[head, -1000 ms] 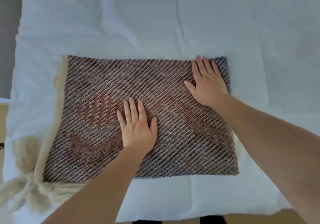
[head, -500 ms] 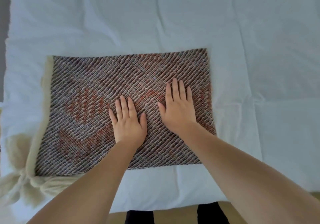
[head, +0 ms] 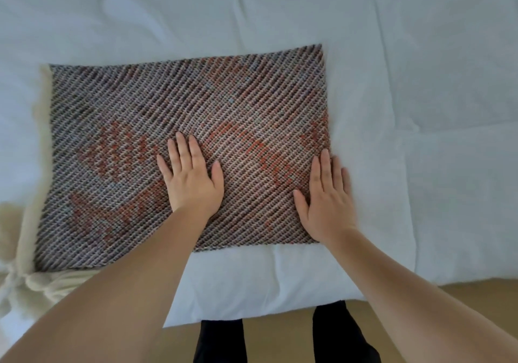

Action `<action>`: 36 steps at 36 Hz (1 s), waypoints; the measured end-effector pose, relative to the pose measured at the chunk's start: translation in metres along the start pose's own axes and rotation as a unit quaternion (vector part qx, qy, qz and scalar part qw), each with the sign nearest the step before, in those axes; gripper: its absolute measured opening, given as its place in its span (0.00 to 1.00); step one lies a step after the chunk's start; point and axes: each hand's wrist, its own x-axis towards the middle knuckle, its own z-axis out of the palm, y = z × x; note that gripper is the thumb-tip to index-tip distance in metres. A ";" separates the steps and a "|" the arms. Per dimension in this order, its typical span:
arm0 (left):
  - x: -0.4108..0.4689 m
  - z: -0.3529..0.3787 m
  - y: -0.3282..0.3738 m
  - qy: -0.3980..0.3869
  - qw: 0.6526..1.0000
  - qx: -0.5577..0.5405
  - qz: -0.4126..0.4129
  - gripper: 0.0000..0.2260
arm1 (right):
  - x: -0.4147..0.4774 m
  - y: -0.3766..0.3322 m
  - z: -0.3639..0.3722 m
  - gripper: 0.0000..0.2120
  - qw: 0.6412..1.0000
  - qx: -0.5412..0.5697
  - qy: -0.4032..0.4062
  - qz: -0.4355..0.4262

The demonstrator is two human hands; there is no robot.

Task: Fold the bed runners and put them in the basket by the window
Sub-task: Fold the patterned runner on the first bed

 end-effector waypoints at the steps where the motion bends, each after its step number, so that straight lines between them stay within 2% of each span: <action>1: 0.000 0.000 0.000 0.001 1.000 0.001 0.000 0.32 | -0.004 0.003 0.002 0.36 1.000 0.007 0.000 0.004; 4: -0.003 -0.001 0.001 0.003 1.000 -0.003 -0.006 0.31 | -0.010 0.005 0.001 0.36 0.998 0.057 0.004 0.006; 6: -0.009 -0.002 0.005 -0.004 1.000 -0.018 -0.009 0.32 | -0.009 0.005 -0.011 0.34 0.987 0.156 0.034 0.012; 8: -0.020 -0.003 0.015 -0.016 0.999 -0.031 0.003 0.32 | -0.003 0.001 -0.030 0.31 0.955 0.286 0.060 0.047; 11: -0.045 -0.003 0.031 -0.033 0.997 -0.040 0.052 0.33 | 0.021 -0.007 -0.062 0.26 0.898 0.400 0.095 0.156; 14: -0.066 0.000 0.042 -0.047 0.992 -0.052 0.104 0.32 | 0.056 -0.007 -0.084 0.18 0.846 0.479 0.049 0.228; 18: -0.077 -0.001 0.045 -0.059 0.987 -0.071 0.129 0.31 | 0.081 -0.006 -0.105 0.09 0.834 0.515 -0.006 0.195; 21: -0.080 -0.007 0.039 -0.068 0.982 -0.099 0.145 0.32 | 0.087 -0.016 -0.124 0.12 0.841 0.510 -0.019 0.180; 24: -0.083 -0.021 0.030 -0.073 0.970 -0.172 0.153 0.29 | 0.088 -0.038 -0.143 0.10 0.870 0.474 -0.016 0.138; 28: -0.093 -0.055 0.013 -0.055 0.938 -0.327 0.105 0.26 | 0.083 -0.087 -0.163 0.05 0.898 0.435 -0.032 0.066; 31: -0.101 -0.077 -0.008 -0.033 0.924 -0.375 0.073 0.25 | 0.081 -0.129 -0.167 0.10 0.919 0.391 -0.032 0.029; 36: -0.104 -0.105 -0.047 -0.020 0.884 -0.465 0.043 0.26 | 0.079 -0.197 -0.162 0.09 0.948 0.316 -0.026 -0.029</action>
